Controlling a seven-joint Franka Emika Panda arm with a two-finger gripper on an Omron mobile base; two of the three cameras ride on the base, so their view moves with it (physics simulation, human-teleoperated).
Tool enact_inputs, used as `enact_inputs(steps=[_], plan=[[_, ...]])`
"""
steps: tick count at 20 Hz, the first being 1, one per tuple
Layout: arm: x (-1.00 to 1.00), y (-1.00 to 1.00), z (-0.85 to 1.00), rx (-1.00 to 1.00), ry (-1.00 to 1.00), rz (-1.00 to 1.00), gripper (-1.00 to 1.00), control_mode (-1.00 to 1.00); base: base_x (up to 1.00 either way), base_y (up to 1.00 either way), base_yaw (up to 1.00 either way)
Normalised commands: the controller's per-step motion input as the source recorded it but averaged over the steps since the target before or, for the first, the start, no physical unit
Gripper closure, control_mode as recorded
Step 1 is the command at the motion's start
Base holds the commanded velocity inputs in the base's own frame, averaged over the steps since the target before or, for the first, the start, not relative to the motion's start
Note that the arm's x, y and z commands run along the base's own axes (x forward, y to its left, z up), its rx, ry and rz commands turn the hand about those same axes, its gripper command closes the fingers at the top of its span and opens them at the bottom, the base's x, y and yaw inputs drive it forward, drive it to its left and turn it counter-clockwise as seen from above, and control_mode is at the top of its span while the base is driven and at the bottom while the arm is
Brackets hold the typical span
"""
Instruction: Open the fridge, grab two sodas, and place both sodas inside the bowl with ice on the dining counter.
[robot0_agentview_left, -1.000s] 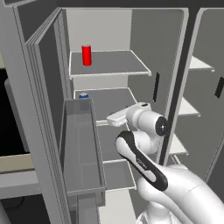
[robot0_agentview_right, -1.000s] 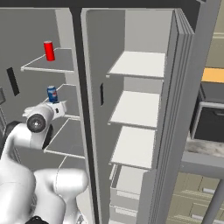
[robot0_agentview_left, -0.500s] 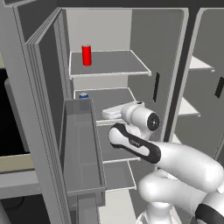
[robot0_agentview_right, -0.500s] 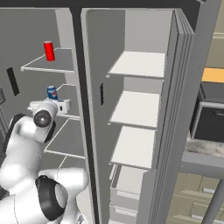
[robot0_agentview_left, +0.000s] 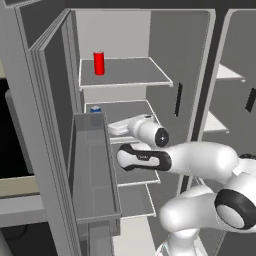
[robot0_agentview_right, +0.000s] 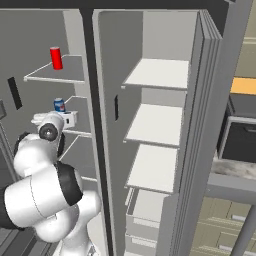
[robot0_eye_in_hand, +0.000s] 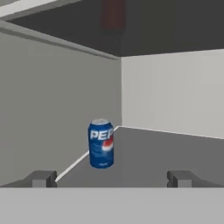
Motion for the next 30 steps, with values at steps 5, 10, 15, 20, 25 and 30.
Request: enact_inputs(steps=[5, 10, 15, 20, 25, 30], plan=[[0.26, 0.29, -0.08, 0.00, 0.00, 0.00, -1.00, -1.00, 0.00, 0.00, 0.00], [0.28, 0.32, -0.03, 0.00, 0.00, 0.00, -1.00, -1.00, 0.00, 0.00, 0.00], [0.36, 0.30, 0.00, 0.00, 0.01, 0.00, -1.00, -1.00, 0.00, 0.00, 0.00], [0.35, 0.33, 0.00, 0.00, 0.02, 0.00, -1.00, -1.00, 0.00, 0.00, 0.00], [0.29, 0.27, 0.00, 0.00, 0.02, 0.00, -1.00, -1.00, 0.00, 0.00, 0.00], [0.27, 0.21, -0.04, 0.00, 0.01, 0.00, -1.00, -1.00, 0.00, 0.00, 0.00]])
